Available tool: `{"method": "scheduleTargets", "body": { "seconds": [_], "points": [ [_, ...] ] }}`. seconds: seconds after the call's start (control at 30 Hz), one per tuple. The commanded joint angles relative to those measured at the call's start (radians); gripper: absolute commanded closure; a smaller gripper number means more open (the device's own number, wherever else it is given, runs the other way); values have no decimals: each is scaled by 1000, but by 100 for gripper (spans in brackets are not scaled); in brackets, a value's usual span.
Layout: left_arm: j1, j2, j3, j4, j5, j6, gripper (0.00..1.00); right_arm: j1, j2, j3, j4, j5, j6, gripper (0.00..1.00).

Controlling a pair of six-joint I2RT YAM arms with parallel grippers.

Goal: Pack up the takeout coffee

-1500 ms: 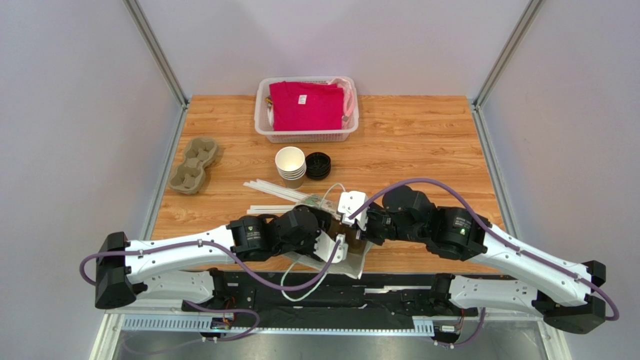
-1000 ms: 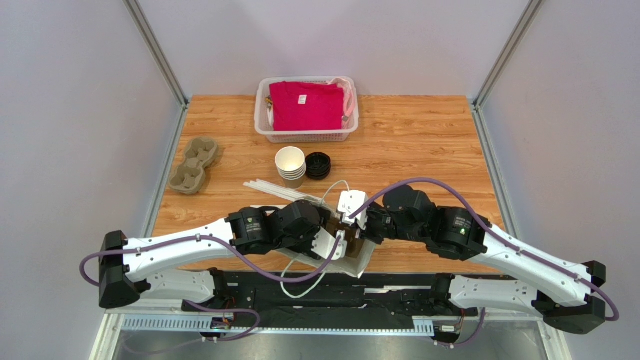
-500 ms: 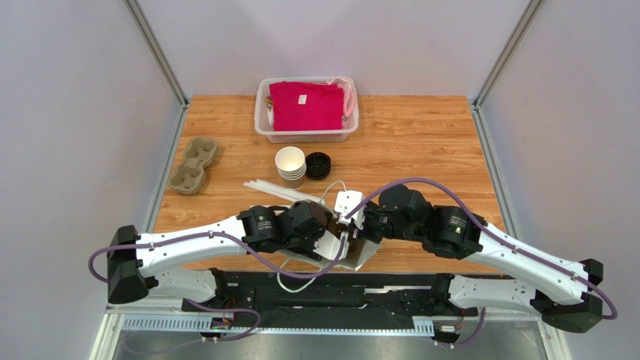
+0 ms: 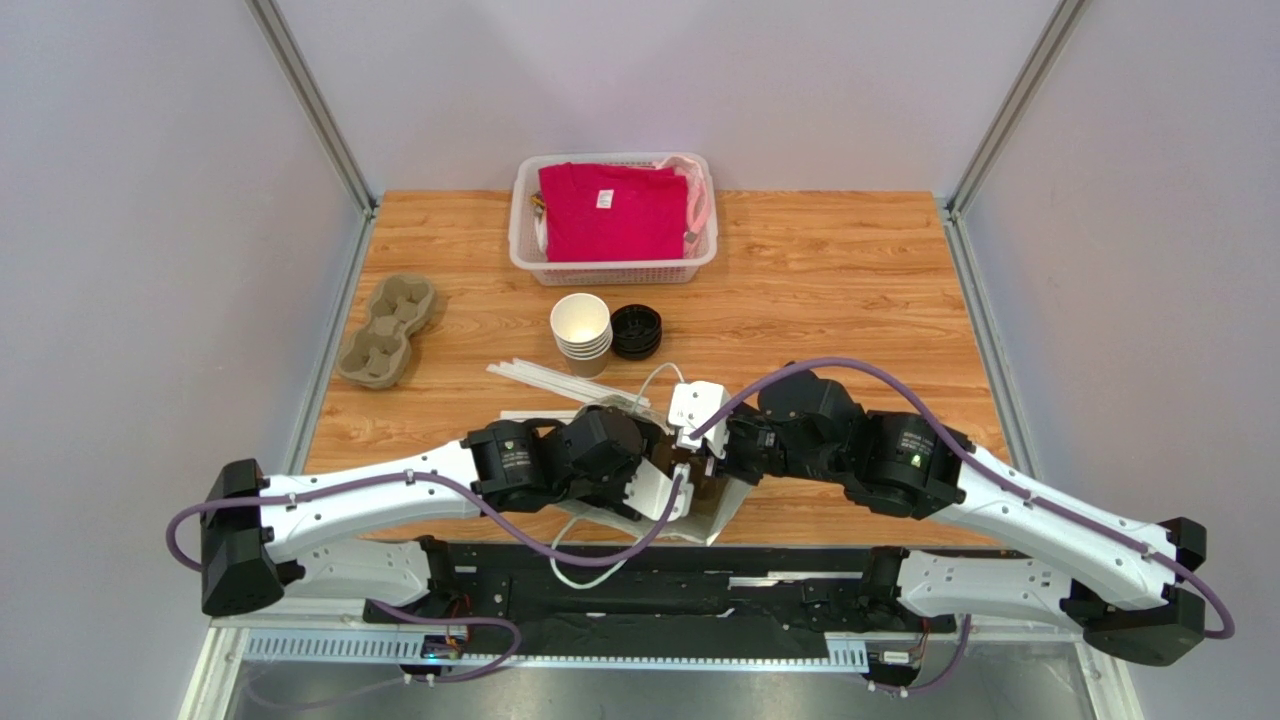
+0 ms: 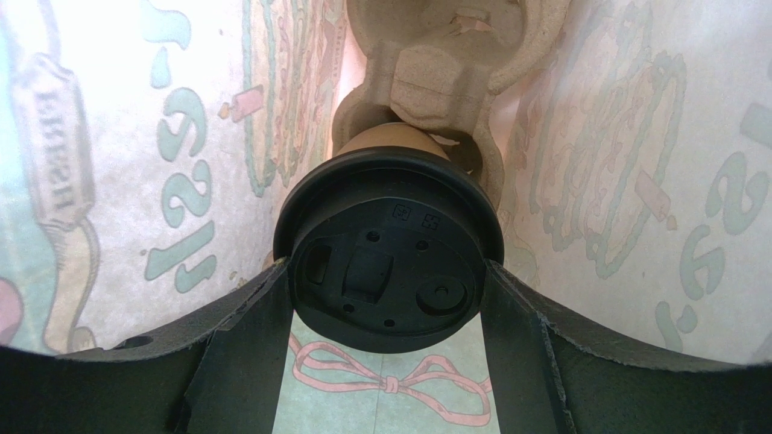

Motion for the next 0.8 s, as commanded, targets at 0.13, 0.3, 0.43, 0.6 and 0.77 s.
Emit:
{"method": "scheduleTargets", "body": {
  "seconds": [0.13, 0.3, 0.43, 0.6, 0.77],
  "points": [
    [7, -18, -56, 115, 10, 31, 100, 11, -38, -8, 104, -50, -58, 100],
    [26, 13, -49, 89, 76, 14, 100, 11, -46, -18, 109, -54, -81, 100],
    [61, 51, -4, 14, 142, 7, 100, 11, -48, -24, 115, -55, -93, 100],
    [124, 132, 72, -76, 226, 19, 100, -28, -28, -16, 119, -63, -93, 100],
    [158, 203, 122, -138, 294, 45, 100, -190, 33, 31, 118, -199, -46, 100]
  ]
}}
